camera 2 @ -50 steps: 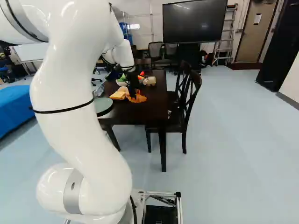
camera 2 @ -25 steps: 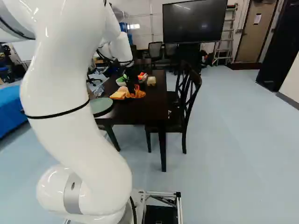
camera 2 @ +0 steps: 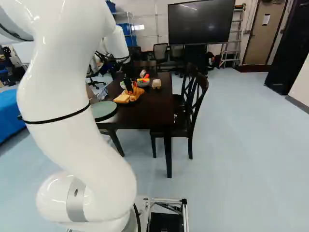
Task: Move the croissant to the empty plate
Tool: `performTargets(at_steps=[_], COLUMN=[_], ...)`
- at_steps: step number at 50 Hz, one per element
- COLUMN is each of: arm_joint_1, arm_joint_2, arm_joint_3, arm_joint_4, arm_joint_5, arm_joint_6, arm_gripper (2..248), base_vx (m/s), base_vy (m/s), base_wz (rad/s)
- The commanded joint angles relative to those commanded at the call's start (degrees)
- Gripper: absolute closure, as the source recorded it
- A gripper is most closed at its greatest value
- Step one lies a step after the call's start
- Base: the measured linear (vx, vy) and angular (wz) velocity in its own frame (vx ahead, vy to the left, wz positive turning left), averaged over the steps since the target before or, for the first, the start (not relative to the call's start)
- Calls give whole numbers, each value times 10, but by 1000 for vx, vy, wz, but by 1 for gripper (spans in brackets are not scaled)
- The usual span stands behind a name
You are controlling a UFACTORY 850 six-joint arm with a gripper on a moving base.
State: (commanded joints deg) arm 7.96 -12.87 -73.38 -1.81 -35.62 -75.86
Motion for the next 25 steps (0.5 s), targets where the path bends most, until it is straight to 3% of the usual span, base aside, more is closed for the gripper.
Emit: performTargets(at_steps=[25], arm_joint_1=[42], arm_joint_2=[-27], arm_joint_3=[-40], arm_joint_4=[0], arm_joint_5=[0], arm_joint_6=[0], arm_gripper=[117], base_vx=[0], base_vy=[0], base_wz=[0])
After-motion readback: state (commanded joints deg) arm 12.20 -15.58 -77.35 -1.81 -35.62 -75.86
